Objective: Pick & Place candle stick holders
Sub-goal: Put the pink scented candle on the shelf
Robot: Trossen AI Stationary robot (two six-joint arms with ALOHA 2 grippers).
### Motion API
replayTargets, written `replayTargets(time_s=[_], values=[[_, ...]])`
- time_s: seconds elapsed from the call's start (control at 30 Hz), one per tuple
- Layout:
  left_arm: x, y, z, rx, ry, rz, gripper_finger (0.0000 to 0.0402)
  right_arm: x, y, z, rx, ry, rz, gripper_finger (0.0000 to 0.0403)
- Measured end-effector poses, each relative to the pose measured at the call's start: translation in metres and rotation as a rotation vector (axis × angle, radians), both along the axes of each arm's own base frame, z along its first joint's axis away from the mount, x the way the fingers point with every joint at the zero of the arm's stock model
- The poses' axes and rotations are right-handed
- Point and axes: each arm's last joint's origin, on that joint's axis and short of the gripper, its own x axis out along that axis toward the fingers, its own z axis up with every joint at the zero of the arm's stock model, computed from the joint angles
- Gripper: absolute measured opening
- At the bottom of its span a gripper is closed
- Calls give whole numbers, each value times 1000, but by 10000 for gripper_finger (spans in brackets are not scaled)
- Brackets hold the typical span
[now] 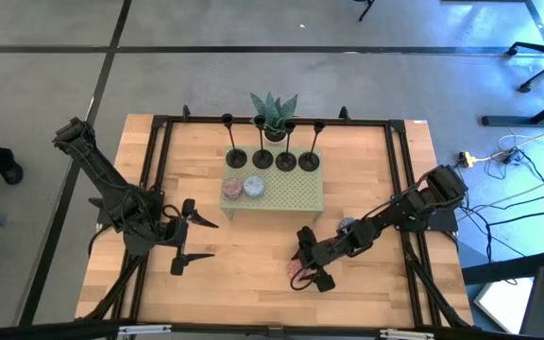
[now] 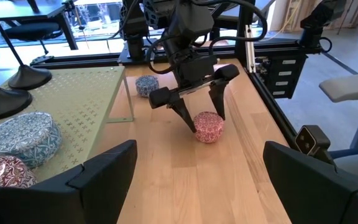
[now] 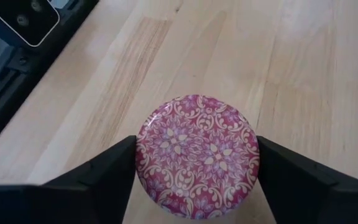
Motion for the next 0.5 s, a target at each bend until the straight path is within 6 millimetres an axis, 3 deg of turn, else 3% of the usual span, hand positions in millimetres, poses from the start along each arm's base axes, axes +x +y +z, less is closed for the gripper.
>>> replayTargets(time_s=[0.23, 0.5], values=[[0, 0, 0, 0, 0, 0, 347, 7, 3, 11, 26, -72, 12, 297], [0, 0, 0, 5, 4, 0, 347, 22, -1, 68, -56, -98, 26, 297]])
